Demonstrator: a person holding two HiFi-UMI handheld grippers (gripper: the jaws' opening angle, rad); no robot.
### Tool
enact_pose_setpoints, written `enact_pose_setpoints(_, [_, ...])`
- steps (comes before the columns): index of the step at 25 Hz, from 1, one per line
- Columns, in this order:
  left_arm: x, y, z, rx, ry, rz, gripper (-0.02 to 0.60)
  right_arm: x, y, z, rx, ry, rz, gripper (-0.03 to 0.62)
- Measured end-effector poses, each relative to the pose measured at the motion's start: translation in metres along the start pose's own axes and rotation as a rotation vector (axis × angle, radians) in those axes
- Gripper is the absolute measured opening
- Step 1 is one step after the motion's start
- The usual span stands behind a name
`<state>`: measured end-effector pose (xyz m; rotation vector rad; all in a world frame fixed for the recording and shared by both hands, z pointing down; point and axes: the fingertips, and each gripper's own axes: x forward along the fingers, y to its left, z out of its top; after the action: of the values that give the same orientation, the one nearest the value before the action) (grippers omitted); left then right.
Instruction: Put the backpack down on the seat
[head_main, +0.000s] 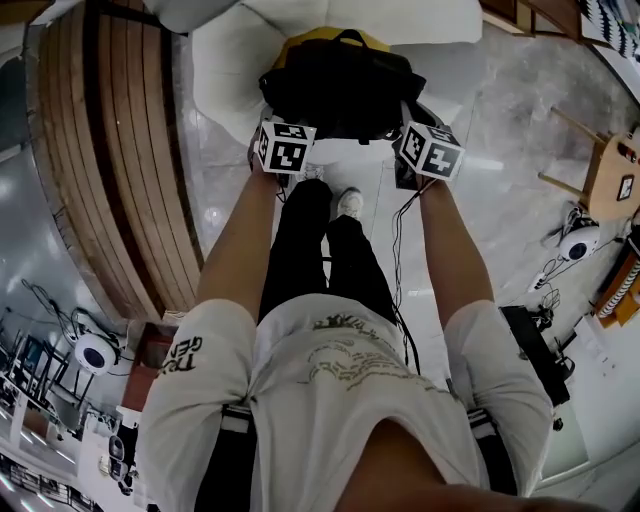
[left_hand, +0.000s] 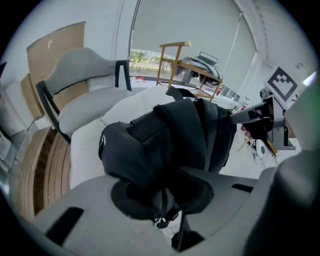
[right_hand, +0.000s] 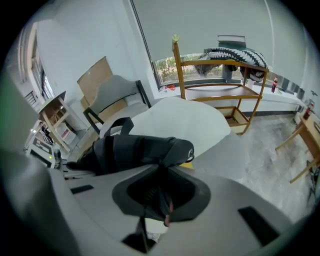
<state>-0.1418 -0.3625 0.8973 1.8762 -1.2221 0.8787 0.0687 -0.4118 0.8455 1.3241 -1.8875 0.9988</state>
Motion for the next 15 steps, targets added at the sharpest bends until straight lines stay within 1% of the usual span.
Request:
enact_pose_setpoints(3, [0.015,0.0,-0.013,-0.048,0.043,-0.013,0.089,0.005,-0.004,-0.008,0.016,0.008,-0.031,0.06])
enact_pose_setpoints(6, [0.026,-0.002,-0.029,-0.061,0.08,-0.022,0.098,0.009,-0.009,-0.018,0.005,0.038,-0.048,0.06])
enact_pose_setpoints(8, [0.029,-0.001,-0.038,-0.061,0.081,-0.018,0.101,0.012,-0.009,-0.027,-0.009,0.045,-0.042,0.06])
enact_pose_setpoints(11, [0.03,0.002,-0.046,-0.063,0.065,-0.008,0.107,0.014,-0.007,-0.034,-0.032,0.027,-0.032,0.06])
enact_pose_setpoints(15, [0.028,0.012,-0.049,-0.061,0.052,0.03,0.181,0.019,-0.002,-0.034,-0.036,0.024,-0.019,0.061])
